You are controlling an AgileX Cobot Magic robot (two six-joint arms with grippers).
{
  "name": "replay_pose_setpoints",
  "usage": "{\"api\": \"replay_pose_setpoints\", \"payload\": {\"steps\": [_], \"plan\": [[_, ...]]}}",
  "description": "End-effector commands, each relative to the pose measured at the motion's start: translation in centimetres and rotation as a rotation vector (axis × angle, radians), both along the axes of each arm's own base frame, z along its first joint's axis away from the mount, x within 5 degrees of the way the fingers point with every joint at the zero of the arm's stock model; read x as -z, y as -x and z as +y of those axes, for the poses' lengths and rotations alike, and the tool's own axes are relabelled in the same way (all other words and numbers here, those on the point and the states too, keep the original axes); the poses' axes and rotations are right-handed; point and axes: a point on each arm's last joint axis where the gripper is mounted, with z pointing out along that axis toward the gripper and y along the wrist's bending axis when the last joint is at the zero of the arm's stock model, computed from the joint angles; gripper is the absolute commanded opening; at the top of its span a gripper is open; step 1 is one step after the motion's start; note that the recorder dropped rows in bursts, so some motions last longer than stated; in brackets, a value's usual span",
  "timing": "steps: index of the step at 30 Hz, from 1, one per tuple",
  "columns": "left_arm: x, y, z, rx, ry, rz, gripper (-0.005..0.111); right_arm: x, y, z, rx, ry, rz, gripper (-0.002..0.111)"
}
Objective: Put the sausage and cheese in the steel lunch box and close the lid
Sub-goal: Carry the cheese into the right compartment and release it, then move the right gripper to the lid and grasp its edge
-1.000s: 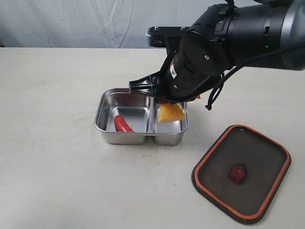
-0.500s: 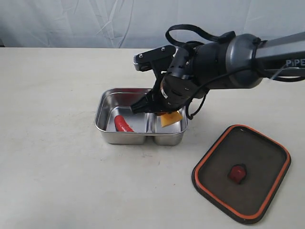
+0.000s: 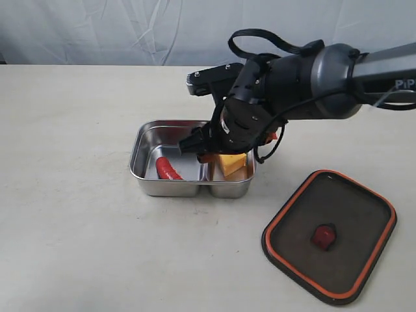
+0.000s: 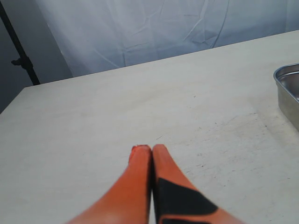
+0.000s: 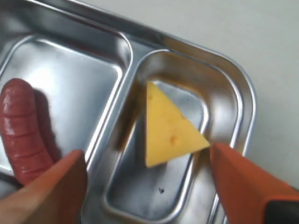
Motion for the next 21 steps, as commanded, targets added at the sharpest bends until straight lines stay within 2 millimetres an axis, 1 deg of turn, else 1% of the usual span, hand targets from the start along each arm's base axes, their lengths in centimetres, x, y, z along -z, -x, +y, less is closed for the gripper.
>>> {"api": "replay_pose_setpoints", "payload": {"steps": [1,9,14,16,18,21], "plan": [[0.0,0.0,0.0,0.008,0.002,-0.011,0.000,-2.3,0.7,-1.1,0.071,0.003,0.037,0.072],[0.0,0.0,0.0,0.008,0.002,-0.011,0.000,-6.7,3.6,-4.0,0.081,0.149,0.104,0.072],[0.0,0.0,0.0,0.008,0.002,-0.011,0.000,-9.5,5.6,-4.8,0.084,0.100,0.116,0.072],[0.0,0.0,0.0,0.008,0.002,-0.011,0.000,-10.0,6.3,-5.2,0.084,0.109,0.132,0.072],[0.0,0.0,0.0,0.008,0.002,-0.011,0.000,-9.8,7.1,-6.0,0.088,0.137,0.158,0.072],[0.0,0.0,0.0,0.008,0.002,-0.011,0.000,-8.2,8.5,-7.5,0.077,0.191,0.224,0.072]]}}
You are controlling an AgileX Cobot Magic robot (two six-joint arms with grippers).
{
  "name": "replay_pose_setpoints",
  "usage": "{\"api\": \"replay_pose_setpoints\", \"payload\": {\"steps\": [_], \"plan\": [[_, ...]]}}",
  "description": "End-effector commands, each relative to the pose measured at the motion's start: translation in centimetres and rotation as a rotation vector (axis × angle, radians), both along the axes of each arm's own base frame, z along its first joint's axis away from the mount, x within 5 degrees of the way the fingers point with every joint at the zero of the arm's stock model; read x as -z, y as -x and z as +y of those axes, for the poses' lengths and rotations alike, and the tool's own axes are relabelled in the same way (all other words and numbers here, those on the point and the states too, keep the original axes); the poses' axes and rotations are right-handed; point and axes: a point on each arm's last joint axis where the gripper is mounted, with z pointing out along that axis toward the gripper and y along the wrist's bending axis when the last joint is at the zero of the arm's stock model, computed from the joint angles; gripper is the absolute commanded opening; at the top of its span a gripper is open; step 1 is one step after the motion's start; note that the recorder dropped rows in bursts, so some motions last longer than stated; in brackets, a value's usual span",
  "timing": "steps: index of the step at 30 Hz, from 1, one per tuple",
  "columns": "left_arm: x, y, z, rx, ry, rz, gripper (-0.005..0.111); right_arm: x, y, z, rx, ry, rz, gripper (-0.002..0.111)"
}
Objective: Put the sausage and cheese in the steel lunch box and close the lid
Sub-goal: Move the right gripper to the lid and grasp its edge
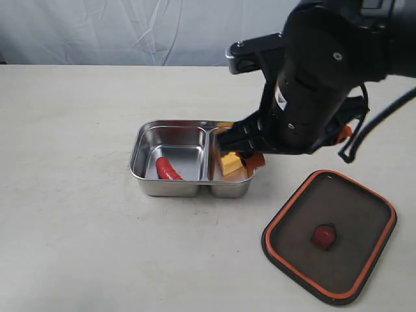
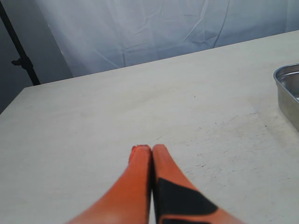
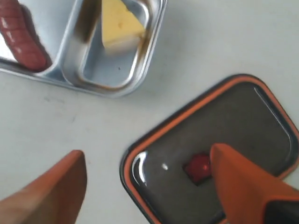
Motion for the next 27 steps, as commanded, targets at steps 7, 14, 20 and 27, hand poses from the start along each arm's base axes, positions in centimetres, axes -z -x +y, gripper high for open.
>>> {"api": "replay_pose_setpoints", "payload": {"steps": [7,14,20,27], "plan": [[0.0,0.0,0.0,0.008,0.002,-0.011,0.000,6.5,4.4,-3.3,-0.042,-0.045,0.167,0.072],[0.0,0.0,0.0,0.008,0.002,-0.011,0.000,9.6,4.1,-2.9,-0.069,-0.011,0.175,0.072],[0.0,0.0,-0.1,0.008,0.002,-0.013,0.000,13.3,2.9,-1.2,-0.099,-0.025,0.167,0.072],[0.0,0.0,-0.1,0.008,0.002,-0.013,0.000,15.3,2.7,-1.2,-0.116,0.042,0.200,0.000]]}}
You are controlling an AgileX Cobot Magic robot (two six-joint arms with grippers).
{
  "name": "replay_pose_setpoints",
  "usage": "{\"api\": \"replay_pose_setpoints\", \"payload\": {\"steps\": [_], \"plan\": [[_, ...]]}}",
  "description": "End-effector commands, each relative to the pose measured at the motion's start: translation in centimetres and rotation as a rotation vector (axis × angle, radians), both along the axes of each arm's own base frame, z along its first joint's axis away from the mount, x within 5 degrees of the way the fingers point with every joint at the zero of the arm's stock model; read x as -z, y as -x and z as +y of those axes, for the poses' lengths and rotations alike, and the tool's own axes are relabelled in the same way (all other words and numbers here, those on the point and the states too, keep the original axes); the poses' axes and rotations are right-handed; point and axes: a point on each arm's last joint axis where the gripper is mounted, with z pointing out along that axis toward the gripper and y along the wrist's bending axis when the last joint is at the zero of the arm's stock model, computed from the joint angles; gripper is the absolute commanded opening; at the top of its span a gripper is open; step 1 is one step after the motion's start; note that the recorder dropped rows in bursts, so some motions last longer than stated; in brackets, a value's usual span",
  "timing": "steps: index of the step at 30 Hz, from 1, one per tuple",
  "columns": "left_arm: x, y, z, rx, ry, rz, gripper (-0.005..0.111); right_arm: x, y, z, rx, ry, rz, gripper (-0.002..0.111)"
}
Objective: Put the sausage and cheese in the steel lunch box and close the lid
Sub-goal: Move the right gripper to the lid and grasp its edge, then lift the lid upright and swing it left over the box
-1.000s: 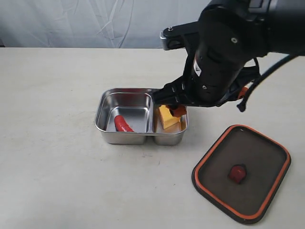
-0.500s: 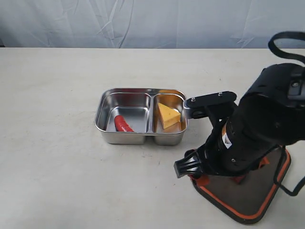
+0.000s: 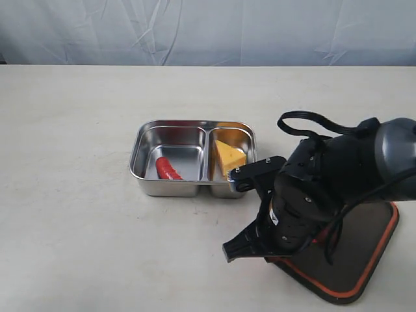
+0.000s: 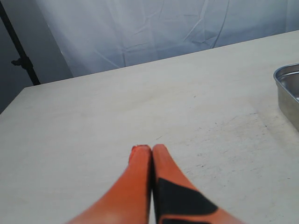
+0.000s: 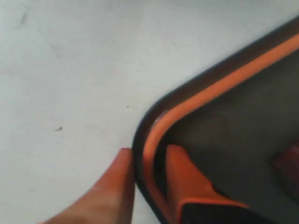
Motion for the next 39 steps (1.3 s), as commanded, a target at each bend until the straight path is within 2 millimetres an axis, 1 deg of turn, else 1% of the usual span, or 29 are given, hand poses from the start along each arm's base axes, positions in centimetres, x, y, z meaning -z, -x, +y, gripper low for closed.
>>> {"api": "replay_pose_setpoints", "payload": {"steps": [1,3,6,9,12,16,22,33,34,35,36,37,38,39], "plan": [[0.0,0.0,-0.1,0.008,0.004,-0.013,0.000,0.4,-0.1,-0.1,-0.025,0.015,-0.005,0.000],[0.0,0.0,-0.1,0.008,0.004,-0.013,0.000,0.3,-0.1,-0.1,-0.059,0.018,-0.008,-0.001],[0.0,0.0,-0.1,0.008,0.004,-0.013,0.000,-0.3,0.1,0.0,-0.035,-0.005,-0.003,-0.001],[0.0,0.0,-0.1,0.008,0.004,-0.013,0.000,-1.7,0.5,0.2,-0.015,-0.063,-0.011,-0.001],[0.0,0.0,-0.1,0.008,0.004,-0.013,0.000,-3.7,1.2,0.5,-0.024,-0.134,-0.044,-0.001],[0.0,0.0,-0.1,0.008,0.004,-0.013,0.000,-6.0,2.5,0.8,-0.030,-0.226,-0.062,-0.001],[0.0,0.0,-0.1,0.008,0.004,-0.013,0.000,-8.6,3.9,0.7,-0.045,-0.321,-0.084,-0.001],[0.0,0.0,-0.1,0.008,0.004,-0.013,0.000,-11.9,4.9,-1.0,-0.062,-0.389,-0.125,-0.001],[0.0,0.0,-0.1,0.008,0.004,-0.013,0.000,-12.8,5.2,-1.4,-0.066,-0.422,-0.144,-0.001],[0.0,0.0,-0.1,0.008,0.004,-0.013,0.000,-13.3,5.3,-1.7,-0.067,-0.441,-0.156,-0.001],[0.0,0.0,-0.1,0.008,0.004,-0.013,0.000,-14.3,5.6,-2.2,-0.071,-0.478,-0.180,-0.001],[0.0,0.0,-0.1,0.008,0.004,-0.013,0.000,-14.7,5.8,-2.5,-0.078,-0.493,-0.192,-0.001],[0.0,0.0,-0.1,0.008,0.004,-0.013,0.000,-15.7,6.1,-3.1,-0.086,-0.533,-0.215,-0.001],[0.0,0.0,-0.1,0.008,0.004,-0.013,0.000,-16.0,6.3,-3.3,-0.091,-0.543,-0.223,-0.001]]}}
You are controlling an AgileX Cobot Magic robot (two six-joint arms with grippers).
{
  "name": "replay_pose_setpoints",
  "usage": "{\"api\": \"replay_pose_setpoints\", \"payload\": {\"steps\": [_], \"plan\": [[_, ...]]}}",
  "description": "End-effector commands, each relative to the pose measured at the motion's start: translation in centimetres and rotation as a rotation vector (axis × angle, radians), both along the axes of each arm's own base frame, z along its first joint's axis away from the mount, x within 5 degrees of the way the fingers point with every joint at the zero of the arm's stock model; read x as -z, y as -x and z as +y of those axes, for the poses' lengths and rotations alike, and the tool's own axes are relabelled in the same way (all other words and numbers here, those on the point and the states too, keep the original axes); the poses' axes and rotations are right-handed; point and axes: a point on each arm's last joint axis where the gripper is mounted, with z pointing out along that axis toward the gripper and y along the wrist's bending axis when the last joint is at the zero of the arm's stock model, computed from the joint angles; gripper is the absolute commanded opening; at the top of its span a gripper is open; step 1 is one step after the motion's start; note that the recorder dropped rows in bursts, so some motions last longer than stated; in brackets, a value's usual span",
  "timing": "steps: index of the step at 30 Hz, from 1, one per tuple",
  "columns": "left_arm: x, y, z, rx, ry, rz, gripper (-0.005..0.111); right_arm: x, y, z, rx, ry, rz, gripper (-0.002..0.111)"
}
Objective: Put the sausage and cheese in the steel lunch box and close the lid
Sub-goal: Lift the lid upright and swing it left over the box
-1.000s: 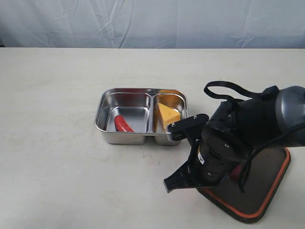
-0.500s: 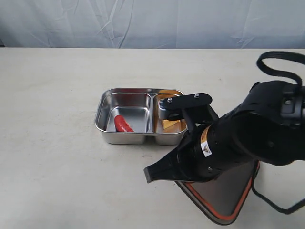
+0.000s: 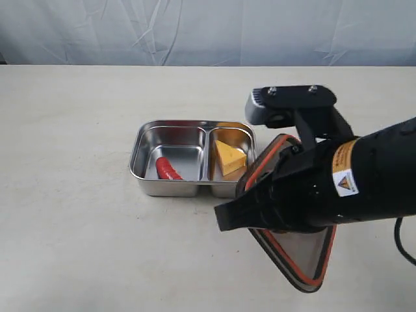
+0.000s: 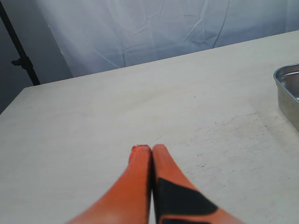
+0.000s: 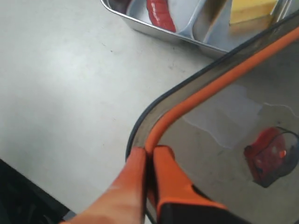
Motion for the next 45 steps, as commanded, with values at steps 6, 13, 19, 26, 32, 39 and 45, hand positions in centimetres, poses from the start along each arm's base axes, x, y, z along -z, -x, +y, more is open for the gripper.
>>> {"api": "replay_pose_setpoints", "payload": {"steps": [6,13,19,26,32,39,45], "plan": [[-0.6,-0.1,0.0,0.013,-0.062,-0.079,0.000,-3.9,2.8,-2.1,-0.158,-0.201,-0.050,-0.001],[-3.0,-0.1,-0.2,-0.016,0.898,-0.284,0.000,-4.9,3.5,-2.5,-0.199,-0.269,-0.062,-0.001],[-3.4,-0.1,0.1,-0.028,0.953,-0.341,0.000,-6.2,4.5,-3.0,-0.245,-0.385,-0.069,-0.001],[-0.3,0.5,-2.9,0.023,1.300,0.201,0.000,-8.0,5.8,-3.5,-0.316,-0.541,-0.086,-0.001],[-0.1,1.0,-3.9,0.080,1.368,0.331,0.000,-8.8,6.3,-3.3,-0.367,-0.628,-0.087,-0.001],[-1.4,1.2,-4.6,0.244,1.438,0.291,0.000,-9.5,6.6,-3.0,-0.401,-0.708,-0.104,-0.001],[-4.6,2.2,-5.4,0.553,1.364,0.115,0.000,-9.6,6.3,-3.0,-0.378,-0.718,-0.125,-0.001]]}}
